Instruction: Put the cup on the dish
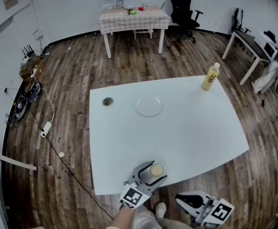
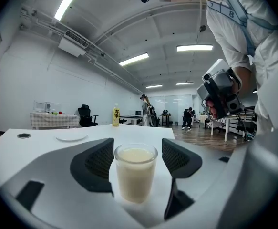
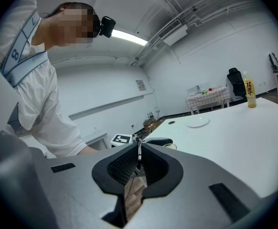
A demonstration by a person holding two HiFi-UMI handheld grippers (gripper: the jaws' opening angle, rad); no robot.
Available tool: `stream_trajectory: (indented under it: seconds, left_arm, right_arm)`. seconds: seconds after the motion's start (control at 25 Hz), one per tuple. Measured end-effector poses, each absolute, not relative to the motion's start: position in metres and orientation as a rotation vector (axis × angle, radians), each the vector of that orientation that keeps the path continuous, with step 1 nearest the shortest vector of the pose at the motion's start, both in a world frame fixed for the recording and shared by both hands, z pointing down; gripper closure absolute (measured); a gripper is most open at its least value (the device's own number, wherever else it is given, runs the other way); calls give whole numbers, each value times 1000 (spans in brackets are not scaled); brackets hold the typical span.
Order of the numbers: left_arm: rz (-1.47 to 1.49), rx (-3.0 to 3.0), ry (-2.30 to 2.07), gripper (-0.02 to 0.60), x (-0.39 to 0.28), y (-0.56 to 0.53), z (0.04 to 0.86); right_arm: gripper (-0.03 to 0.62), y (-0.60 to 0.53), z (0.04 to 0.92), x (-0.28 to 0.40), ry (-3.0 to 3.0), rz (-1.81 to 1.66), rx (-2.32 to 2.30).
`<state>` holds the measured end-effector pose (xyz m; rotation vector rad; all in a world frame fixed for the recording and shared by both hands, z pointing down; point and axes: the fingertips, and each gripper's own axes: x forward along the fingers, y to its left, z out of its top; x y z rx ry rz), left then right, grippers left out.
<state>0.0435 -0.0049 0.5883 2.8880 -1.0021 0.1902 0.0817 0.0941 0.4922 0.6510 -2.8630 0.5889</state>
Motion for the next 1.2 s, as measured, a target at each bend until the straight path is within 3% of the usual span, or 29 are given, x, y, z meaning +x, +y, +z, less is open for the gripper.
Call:
stream_trajectory:
  seconds: [0.4,1.2]
  left_arm:
    - [220,2872,-1020,305,44,-10,594]
    - [313,2903,-980,310,54,-10,592]
  right_arm:
    - [559,90,496,85,-2858,607,661]
    - [559,73,497,87,-2839,674,691]
